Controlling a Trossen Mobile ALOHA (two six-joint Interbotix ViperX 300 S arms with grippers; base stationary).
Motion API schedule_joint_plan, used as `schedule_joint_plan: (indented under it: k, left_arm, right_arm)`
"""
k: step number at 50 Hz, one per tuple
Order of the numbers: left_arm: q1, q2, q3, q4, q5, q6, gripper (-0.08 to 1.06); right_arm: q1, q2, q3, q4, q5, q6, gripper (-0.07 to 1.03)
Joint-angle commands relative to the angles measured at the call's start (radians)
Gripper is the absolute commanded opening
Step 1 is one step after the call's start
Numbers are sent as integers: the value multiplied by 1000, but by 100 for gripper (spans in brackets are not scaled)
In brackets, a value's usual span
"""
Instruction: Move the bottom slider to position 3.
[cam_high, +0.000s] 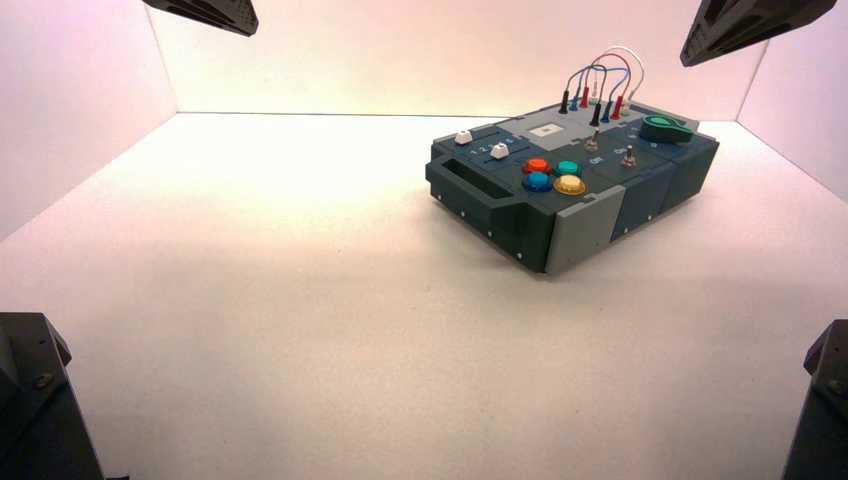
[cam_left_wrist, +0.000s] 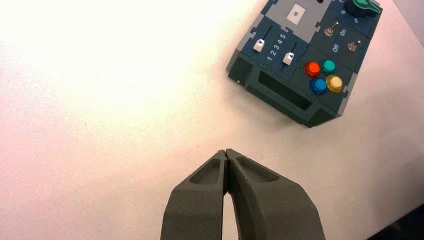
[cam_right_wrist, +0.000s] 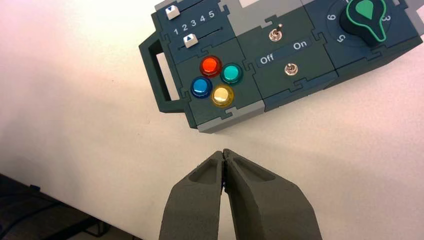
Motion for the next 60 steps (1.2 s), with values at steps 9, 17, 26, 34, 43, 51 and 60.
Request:
schedule_joint_plan:
  k: [9,17,26,34,43,51,60]
  left_arm:
    - [-3,-6,-17,-2,-12,-2,-3]
    - [-3,-11,-20,-2,-12,-2,-3]
    - [-5,-11,-21,-2,-21,0,-3]
    - [-3,-3,-29,-2,-21,0,-3]
    - [-3,-3,-37,-2,-21,-2,-3]
    - [-3,-11,-37,-2,-21,-2,-3]
    - [-3,-9,-41,2,-25,3,-3]
  right_arm:
    - [3,-5,-17,6,2,0,-2]
    - [9,-9,-31,6,12,0,-2]
    - [29,9,-55,8,12,0,-2]
    - [55,64,-95,8,11,0,-2]
    - [101,156,-143,8,-6,2,-2]
    - [132,262,-198,8,-38,0,-2]
    - [146,376,-252,8,-67,-3,-2]
